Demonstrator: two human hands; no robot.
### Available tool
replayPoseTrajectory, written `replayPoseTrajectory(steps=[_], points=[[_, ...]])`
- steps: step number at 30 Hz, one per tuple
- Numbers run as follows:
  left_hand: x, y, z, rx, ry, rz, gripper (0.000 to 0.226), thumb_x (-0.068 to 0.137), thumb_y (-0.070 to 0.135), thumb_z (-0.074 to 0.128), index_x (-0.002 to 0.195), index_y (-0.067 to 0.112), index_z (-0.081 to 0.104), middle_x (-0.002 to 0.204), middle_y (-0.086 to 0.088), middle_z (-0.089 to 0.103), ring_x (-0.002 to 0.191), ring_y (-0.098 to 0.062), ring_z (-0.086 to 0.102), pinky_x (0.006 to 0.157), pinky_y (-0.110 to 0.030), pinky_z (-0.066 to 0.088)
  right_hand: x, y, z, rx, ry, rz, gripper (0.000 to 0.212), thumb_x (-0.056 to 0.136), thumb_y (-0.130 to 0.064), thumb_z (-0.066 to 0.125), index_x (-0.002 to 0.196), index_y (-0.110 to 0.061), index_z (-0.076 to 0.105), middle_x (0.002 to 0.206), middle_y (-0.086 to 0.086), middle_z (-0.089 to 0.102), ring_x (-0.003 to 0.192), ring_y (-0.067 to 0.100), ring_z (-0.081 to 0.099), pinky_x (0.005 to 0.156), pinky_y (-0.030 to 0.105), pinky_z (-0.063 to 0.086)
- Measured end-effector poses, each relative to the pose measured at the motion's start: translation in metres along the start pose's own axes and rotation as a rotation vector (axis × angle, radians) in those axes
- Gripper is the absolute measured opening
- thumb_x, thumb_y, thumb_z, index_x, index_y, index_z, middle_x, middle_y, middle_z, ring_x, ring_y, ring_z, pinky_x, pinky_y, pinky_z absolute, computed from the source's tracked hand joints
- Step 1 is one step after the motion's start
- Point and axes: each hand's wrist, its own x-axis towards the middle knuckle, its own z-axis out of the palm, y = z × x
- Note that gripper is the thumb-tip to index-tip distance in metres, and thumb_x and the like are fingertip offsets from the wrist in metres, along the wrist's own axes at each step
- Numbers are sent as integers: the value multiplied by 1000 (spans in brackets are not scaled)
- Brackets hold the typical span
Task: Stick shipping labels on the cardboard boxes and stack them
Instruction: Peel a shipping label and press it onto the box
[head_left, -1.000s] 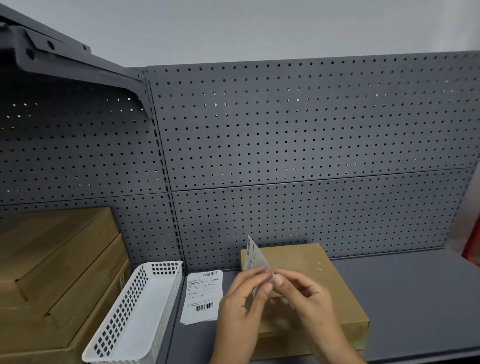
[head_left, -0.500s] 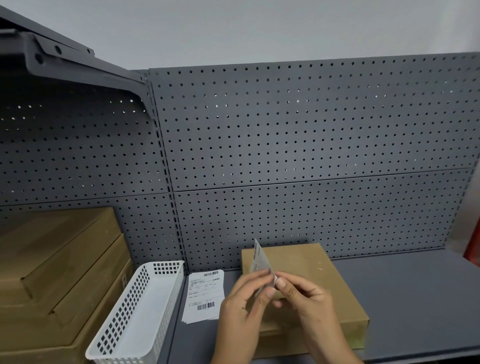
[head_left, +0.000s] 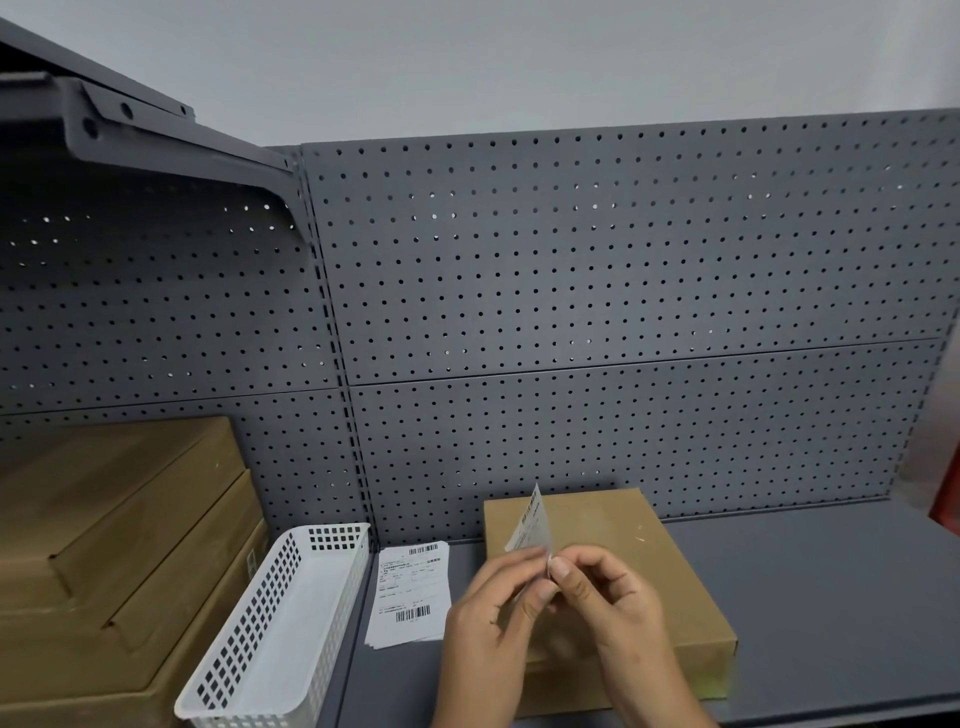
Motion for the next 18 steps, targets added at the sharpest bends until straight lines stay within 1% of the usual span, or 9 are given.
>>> replayPoseTrajectory(steps=[2, 4, 6, 7, 10, 12, 14, 16, 18], points=[[0, 2, 0, 16, 3, 4, 23, 94, 26, 72, 111, 38, 79, 123, 14, 72, 120, -12, 67, 100, -40, 56, 1, 0, 0, -10, -32, 17, 14, 85, -12, 75, 85, 1, 72, 76, 14, 70, 72, 21, 63, 68, 25, 56], [0, 3, -1, 23, 3, 5, 23, 94, 24, 71, 112, 37, 80, 123, 13, 72, 120, -12, 67, 100, -39, 56, 2, -1, 0, -26, -64, 39, 15, 87, -18, 78, 84, -4, 72, 79, 12, 71, 76, 19, 64, 72, 26, 56], [-1, 4, -1, 16, 3, -1, 22, 95, 23, 70, 112, 33, 80, 122, 11, 73, 119, -13, 68, 99, -35, 56, 3, -1, 0, -33, -87, 58, 14, 85, -23, 71, 83, -9, 73, 80, 10, 70, 78, 18, 64, 75, 27, 56], [0, 5, 0, -7, 1, -20, 21, 94, 23, 70, 111, 30, 81, 120, 9, 74, 118, -14, 69, 98, -32, 56, 4, -1, 1, -36, -93, 64, 15, 85, -23, 69, 84, -9, 72, 80, 9, 70, 78, 17, 64, 75, 27, 56], [1, 11, 2, -180, 19, -179, 17, 93, 17, 70, 106, 17, 81, 111, 0, 80, 108, -16, 74, 89, -20, 57, 5, -1, 3, -75, -97, 52, 24, 84, -24, 67, 89, 0, 65, 78, 5, 69, 77, 15, 62, 73, 25, 55], [2, 15, 2, -243, 18, -246, 14, 94, 12, 69, 103, 10, 80, 105, -1, 81, 101, -15, 77, 83, -17, 57, 6, -2, 5, -99, -92, 40, 26, 83, -24, 67, 89, 1, 64, 77, 3, 69, 75, 13, 63, 72, 23, 54], [4, 19, 2, -304, 20, -287, 13, 94, 8, 70, 102, 6, 79, 101, -3, 82, 97, -14, 78, 80, -16, 57, 7, -4, 6, -126, -95, 29, 24, 84, -24, 66, 88, 0, 65, 77, 2, 69, 75, 12, 63, 71, 22, 53], [6, 20, 0, -345, 37, -301, 12, 91, 7, 72, 101, 4, 79, 100, -6, 82, 95, -15, 78, 80, -17, 58, 7, -5, 5, -150, -112, 21, 17, 87, -21, 67, 87, -4, 66, 77, 2, 70, 75, 11, 63, 71, 22, 53], [7, 20, -2, -341, 50, -297, 11, 90, 7, 74, 99, 4, 79, 98, -7, 82, 94, -17, 79, 79, -18, 58, 6, -6, 5, -166, -139, 22, 11, 96, -11, 66, 86, -5, 66, 76, 1, 70, 75, 10, 62, 70, 20, 52]])
